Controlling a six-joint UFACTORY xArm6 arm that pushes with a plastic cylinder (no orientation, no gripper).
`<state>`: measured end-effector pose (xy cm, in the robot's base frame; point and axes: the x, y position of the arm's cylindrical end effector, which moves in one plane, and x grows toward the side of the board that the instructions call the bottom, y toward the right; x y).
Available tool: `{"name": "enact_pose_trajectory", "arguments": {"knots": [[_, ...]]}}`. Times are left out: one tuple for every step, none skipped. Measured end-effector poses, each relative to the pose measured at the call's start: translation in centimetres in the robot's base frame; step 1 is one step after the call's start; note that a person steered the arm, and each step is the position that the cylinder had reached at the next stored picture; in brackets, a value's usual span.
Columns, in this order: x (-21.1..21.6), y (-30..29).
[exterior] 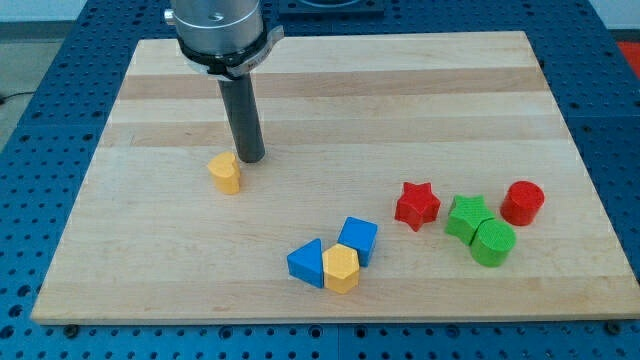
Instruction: Push the yellow heart towards the top
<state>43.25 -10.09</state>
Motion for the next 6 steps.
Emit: {"name": "enact_pose_trajectory", "arguments": {"knots": [[3.1, -0.2], [5.0, -5.7], [6.7, -12.8], [4.5, -9.9], [0.3, -2.9], [-4.0, 3.0]]}}
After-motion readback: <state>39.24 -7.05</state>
